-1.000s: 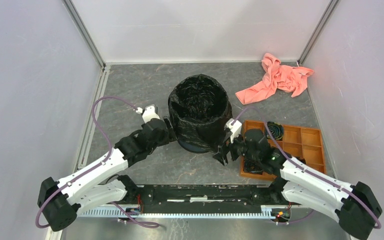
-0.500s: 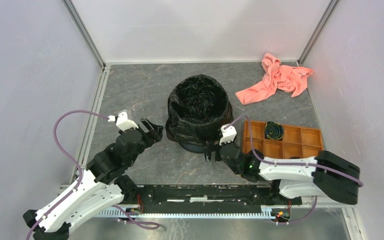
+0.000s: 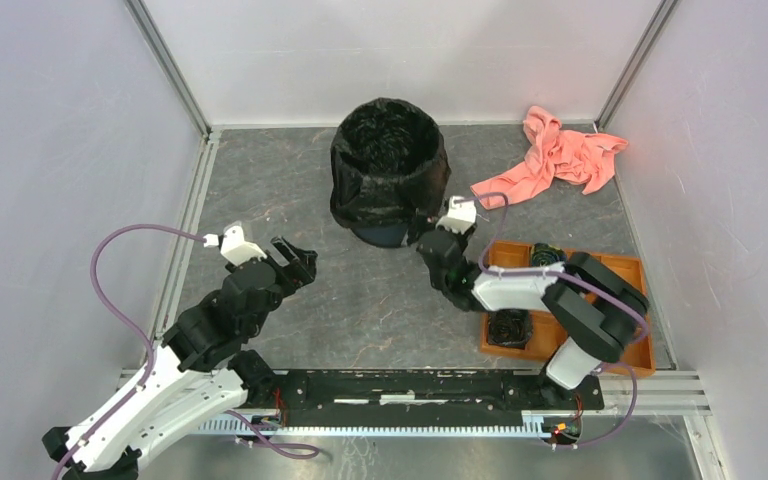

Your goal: Put the trash bags into the trash bin

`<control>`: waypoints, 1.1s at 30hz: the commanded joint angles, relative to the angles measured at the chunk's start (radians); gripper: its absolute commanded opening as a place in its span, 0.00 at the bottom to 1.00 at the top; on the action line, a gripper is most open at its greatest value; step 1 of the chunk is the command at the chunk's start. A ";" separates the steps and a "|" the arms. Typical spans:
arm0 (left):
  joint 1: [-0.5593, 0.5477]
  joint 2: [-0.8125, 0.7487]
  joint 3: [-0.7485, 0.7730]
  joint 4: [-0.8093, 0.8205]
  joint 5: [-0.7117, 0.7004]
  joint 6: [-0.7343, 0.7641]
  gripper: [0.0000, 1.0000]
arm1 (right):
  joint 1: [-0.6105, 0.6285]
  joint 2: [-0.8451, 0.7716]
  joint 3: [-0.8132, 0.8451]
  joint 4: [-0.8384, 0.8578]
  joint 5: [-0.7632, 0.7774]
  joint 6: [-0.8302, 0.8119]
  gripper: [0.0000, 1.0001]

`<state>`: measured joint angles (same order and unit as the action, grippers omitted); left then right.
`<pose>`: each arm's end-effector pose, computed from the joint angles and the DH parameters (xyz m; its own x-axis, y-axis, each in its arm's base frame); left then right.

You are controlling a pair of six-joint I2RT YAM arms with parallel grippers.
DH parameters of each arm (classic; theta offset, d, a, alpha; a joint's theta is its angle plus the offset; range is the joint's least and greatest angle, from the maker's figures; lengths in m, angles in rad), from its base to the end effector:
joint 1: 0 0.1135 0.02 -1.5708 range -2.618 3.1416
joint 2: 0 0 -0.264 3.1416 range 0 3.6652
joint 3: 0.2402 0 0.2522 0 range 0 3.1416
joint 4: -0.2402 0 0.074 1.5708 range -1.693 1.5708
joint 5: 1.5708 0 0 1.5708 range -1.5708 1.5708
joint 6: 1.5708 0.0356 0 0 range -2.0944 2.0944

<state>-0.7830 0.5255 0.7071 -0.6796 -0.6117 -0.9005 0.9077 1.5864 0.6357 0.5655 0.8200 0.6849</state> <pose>0.0940 -0.0648 0.2999 -0.3827 -0.5243 -0.7607 -0.1287 0.8456 -0.5180 0.2091 0.2254 0.1760 -0.2554 0.3741 -0.8915 0.0529 0.9261 0.3735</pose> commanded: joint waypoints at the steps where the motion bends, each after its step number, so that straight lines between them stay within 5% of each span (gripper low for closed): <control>1: -0.004 -0.014 0.044 -0.014 -0.048 0.048 0.91 | -0.108 0.118 0.176 0.114 0.035 -0.080 0.93; 15: -0.004 0.054 0.115 0.018 -0.026 0.135 0.95 | -0.301 0.249 0.517 -0.122 -0.266 -0.293 0.96; 20: -0.004 0.084 0.121 0.060 -0.024 0.170 0.97 | -0.302 0.030 0.345 -0.200 -0.382 -0.372 0.97; 28: -0.004 0.178 0.247 0.136 0.038 0.252 1.00 | -0.308 -0.421 0.231 -0.625 -0.552 -0.533 0.98; 33: -0.005 0.220 0.357 0.222 0.096 0.304 1.00 | -0.307 -0.723 0.316 -0.860 -0.553 -0.675 0.98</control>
<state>-0.7830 0.7353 0.9619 -0.5907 -0.5617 -0.6865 0.6010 1.0210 0.8730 -0.0822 0.2932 0.1509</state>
